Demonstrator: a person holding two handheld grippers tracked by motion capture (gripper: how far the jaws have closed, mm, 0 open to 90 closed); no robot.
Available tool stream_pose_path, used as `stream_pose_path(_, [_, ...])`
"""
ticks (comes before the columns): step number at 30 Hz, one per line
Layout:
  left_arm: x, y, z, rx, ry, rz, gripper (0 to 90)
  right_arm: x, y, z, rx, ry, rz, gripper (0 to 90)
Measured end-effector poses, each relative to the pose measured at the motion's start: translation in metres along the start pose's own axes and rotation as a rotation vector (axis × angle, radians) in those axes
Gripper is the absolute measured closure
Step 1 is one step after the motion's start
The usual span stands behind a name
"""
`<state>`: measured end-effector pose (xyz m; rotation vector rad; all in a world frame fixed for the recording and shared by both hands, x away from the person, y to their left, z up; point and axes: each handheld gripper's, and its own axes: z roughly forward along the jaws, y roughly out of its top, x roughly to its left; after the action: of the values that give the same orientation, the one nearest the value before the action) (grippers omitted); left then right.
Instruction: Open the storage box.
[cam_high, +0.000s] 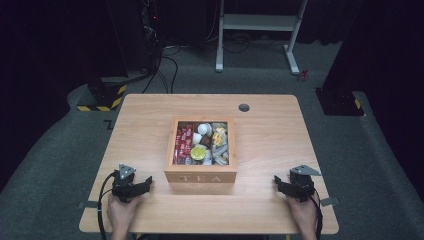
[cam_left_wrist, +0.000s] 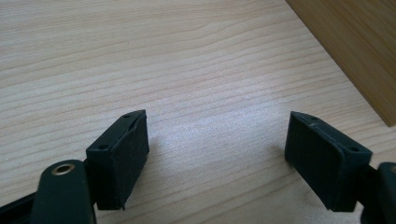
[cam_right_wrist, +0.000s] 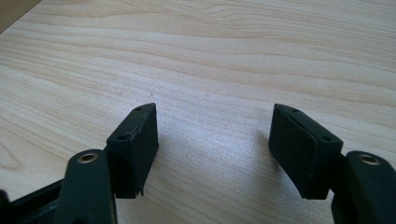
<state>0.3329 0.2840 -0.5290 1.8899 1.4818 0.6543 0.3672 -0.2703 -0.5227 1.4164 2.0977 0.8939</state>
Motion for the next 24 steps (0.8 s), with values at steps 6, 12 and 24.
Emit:
stream_pose_path(6, [-0.003, 0.000, -0.001, -0.005, 0.009, -0.003, 24.2, 0.000, 0.000, 0.000, 0.000, 0.000, 0.000, 32.9])
stream_pose_path(12, [-0.002, 0.000, 0.000, 0.000, -0.010, -0.003, 21.4, 0.000, 0.000, 0.000, 0.000, -0.001, -0.001, 32.9])
stream_pose_path(24, [-0.011, -0.002, -0.004, -0.024, -0.040, -0.028, 26.8, 0.000, 0.000, 0.000, 0.000, 0.000, -0.001, 32.9])
